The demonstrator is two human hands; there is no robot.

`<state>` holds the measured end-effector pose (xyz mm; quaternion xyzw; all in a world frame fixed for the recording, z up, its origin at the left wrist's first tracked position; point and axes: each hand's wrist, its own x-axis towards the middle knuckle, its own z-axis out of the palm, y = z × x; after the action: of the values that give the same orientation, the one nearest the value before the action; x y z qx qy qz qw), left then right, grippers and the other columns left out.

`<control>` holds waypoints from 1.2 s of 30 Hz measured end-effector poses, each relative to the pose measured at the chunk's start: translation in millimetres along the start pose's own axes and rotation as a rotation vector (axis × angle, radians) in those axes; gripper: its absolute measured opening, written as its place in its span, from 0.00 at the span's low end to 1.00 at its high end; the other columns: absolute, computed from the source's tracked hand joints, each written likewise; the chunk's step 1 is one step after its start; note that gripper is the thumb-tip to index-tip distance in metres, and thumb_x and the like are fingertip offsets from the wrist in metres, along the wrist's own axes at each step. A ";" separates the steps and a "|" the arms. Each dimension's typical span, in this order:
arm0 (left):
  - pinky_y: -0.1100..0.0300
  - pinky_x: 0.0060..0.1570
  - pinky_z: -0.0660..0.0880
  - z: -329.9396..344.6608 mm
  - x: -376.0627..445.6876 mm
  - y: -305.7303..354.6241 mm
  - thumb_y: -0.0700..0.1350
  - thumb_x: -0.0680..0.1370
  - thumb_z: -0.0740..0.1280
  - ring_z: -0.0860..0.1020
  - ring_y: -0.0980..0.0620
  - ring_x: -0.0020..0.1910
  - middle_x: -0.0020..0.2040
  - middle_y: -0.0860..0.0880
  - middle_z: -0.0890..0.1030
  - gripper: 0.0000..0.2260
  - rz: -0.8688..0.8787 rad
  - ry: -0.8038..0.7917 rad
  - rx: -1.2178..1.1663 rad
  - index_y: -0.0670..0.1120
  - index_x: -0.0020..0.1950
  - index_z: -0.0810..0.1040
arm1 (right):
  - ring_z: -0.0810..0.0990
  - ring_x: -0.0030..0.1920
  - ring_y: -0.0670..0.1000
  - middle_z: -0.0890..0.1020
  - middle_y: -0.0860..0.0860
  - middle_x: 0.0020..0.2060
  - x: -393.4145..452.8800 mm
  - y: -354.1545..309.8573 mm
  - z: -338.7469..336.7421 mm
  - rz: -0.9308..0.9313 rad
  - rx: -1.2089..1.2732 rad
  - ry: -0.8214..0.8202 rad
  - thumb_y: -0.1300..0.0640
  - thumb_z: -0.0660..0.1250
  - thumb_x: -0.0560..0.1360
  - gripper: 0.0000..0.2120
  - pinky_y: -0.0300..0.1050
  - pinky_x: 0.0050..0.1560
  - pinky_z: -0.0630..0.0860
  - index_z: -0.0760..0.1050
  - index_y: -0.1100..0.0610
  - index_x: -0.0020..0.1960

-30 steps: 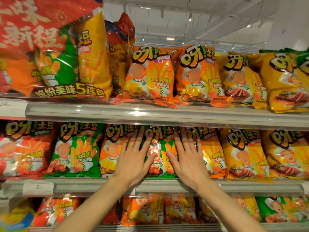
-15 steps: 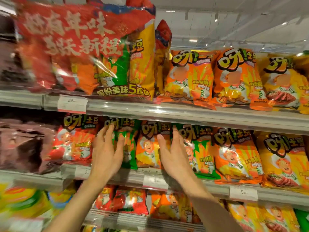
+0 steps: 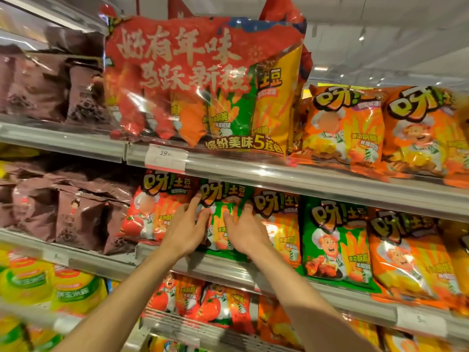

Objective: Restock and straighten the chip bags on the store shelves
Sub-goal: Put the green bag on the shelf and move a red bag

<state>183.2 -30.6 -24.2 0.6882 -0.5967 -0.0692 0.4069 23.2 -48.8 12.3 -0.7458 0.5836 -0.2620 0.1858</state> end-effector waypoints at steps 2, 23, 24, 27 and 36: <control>0.54 0.49 0.70 0.3 1.9 0.1 0.59 0.84 0.53 0.75 0.45 0.58 0.60 0.43 0.76 0.25 0.018 -0.019 0.011 0.53 0.79 0.58 | 0.74 0.67 0.62 0.74 0.61 0.69 1.3 -0.6 2.7 0.001 -0.042 0.007 0.40 0.53 0.83 0.35 0.52 0.61 0.73 0.50 0.59 0.81; 0.59 0.62 0.62 -9.2 -3.9 -3.3 0.64 0.81 0.56 0.67 0.50 0.73 0.75 0.47 0.68 0.29 0.026 0.076 -0.212 0.58 0.80 0.56 | 0.69 0.73 0.56 0.70 0.55 0.74 1.8 7.8 -4.3 -0.110 0.232 0.097 0.36 0.60 0.80 0.37 0.53 0.71 0.68 0.54 0.55 0.81; 0.59 0.62 0.62 -10.0 -7.1 -3.1 0.65 0.81 0.56 0.66 0.50 0.73 0.76 0.48 0.68 0.29 0.028 0.084 -0.225 0.58 0.80 0.57 | 0.69 0.72 0.55 0.69 0.54 0.74 -0.1 9.6 -5.5 -0.122 0.243 0.095 0.36 0.61 0.79 0.38 0.53 0.71 0.68 0.54 0.54 0.81; 0.57 0.63 0.63 -12.2 -21.5 0.3 0.67 0.80 0.57 0.67 0.53 0.72 0.76 0.50 0.67 0.29 0.057 0.121 -0.253 0.63 0.79 0.57 | 0.71 0.71 0.52 0.69 0.53 0.75 -11.5 17.0 -11.5 -0.152 0.281 0.083 0.35 0.61 0.78 0.39 0.53 0.70 0.70 0.53 0.52 0.81; 0.68 0.54 0.63 -1.5 -79.5 27.3 0.66 0.78 0.60 0.65 0.77 0.56 0.69 0.56 0.70 0.27 0.103 0.117 -0.295 0.68 0.77 0.58 | 0.73 0.63 0.42 0.73 0.44 0.67 -66.2 56.7 -29.4 -0.136 0.423 0.063 0.33 0.64 0.76 0.37 0.44 0.63 0.73 0.52 0.36 0.79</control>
<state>141.0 41.1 -36.7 0.5921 -0.5899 -0.0949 0.5407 -50.5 1.9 -9.0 -0.7193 0.4695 -0.4137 0.3017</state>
